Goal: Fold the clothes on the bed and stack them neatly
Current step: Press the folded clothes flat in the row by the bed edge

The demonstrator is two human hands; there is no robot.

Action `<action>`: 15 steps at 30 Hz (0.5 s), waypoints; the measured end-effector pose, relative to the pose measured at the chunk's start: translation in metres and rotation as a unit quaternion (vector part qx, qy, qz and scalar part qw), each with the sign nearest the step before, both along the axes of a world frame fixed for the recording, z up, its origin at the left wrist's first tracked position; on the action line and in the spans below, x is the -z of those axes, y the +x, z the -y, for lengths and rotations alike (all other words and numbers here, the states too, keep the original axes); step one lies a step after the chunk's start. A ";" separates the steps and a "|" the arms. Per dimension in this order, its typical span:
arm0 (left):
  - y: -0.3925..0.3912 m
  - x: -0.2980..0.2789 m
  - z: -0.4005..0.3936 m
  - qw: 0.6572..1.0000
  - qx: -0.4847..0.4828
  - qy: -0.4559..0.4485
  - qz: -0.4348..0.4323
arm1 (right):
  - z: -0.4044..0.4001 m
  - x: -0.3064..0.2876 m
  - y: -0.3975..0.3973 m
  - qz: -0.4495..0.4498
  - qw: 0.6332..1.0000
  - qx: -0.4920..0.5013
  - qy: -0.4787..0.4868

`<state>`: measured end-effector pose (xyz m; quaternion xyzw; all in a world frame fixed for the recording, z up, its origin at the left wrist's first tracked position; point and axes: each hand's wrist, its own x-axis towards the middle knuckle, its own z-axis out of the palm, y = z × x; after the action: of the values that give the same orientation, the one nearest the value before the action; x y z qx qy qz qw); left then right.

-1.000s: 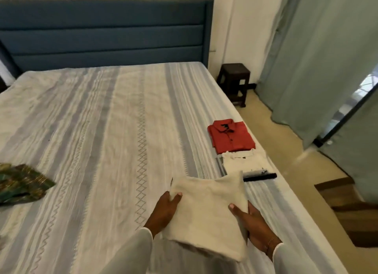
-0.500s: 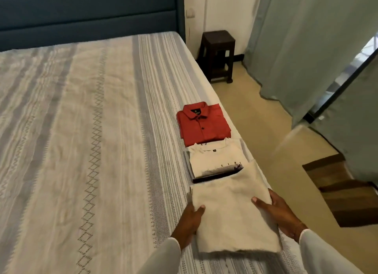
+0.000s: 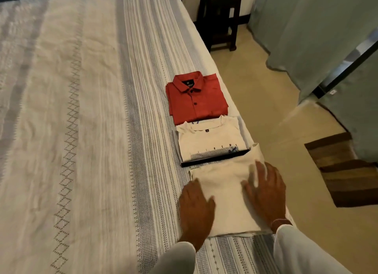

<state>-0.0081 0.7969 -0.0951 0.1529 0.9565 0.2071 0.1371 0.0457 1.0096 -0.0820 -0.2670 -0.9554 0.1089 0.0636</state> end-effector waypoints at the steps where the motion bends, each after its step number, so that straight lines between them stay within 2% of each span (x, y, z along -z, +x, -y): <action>1: 0.002 -0.005 -0.004 0.997 0.078 -0.013 -0.026 | 0.006 -0.001 -0.002 0.028 0.998 -0.041 0.028; 3: 0.000 -0.003 -0.008 0.976 0.212 -0.027 -0.045 | 0.008 0.005 -0.003 0.086 0.991 -0.089 0.042; 5: -0.008 0.003 -0.008 0.960 0.273 -0.043 -0.046 | 0.005 0.017 -0.001 0.109 0.986 -0.117 0.040; 12: -0.022 0.029 0.000 0.952 0.299 -0.059 -0.027 | 0.000 0.043 0.000 0.130 0.982 -0.132 0.038; 15: -0.027 0.023 0.003 0.950 0.308 -0.051 -0.021 | 0.005 0.029 -0.007 0.145 0.979 -0.134 0.047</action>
<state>-0.0353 0.7939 -0.1178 0.4366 0.8750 0.1026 0.1820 0.0389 1.0041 -0.1107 -0.1462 -0.9856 0.0316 -0.0784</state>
